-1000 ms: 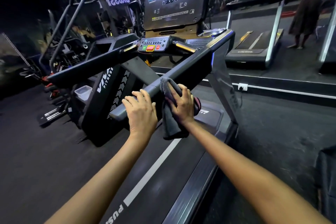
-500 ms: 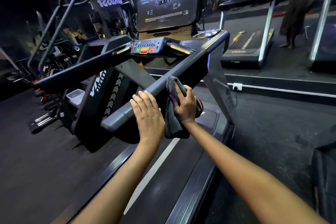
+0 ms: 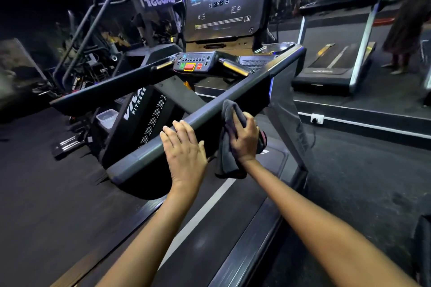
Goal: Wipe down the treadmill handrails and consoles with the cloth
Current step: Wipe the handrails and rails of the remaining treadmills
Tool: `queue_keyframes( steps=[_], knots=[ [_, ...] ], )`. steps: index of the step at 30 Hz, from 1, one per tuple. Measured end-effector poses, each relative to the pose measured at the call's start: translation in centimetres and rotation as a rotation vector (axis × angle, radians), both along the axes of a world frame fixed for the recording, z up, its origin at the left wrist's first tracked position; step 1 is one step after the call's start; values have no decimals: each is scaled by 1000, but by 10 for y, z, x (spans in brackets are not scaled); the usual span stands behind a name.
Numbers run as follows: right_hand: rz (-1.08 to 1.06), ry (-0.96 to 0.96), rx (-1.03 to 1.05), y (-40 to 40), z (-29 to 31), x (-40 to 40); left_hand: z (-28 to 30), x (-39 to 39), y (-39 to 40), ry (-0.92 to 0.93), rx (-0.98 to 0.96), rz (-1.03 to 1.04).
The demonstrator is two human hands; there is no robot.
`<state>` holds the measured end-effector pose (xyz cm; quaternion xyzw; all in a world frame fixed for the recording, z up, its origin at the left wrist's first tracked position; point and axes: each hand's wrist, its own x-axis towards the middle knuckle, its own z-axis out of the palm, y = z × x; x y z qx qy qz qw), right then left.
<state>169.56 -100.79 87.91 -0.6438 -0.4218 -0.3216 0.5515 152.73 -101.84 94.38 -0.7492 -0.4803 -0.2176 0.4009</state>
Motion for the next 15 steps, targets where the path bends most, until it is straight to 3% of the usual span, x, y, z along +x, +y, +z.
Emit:
queue_keyframes(
  steps=[2, 4, 8, 10, 15],
  knots=[
    [0, 115, 14, 2, 13, 3, 2, 12, 1, -23, -17, 17],
    [8, 106, 29, 1, 17, 1, 5, 26, 3, -55, -47, 37],
    [76, -185, -38, -6, 5, 10, 8, 49, 4, -113, -106, 100],
    [100, -234, -64, -5, 9, 30, 9, 52, 5, -116, -110, 125],
    [28, 96, -74, 4, 41, 53, 15, 55, -2, -97, -180, 190]
  ],
)
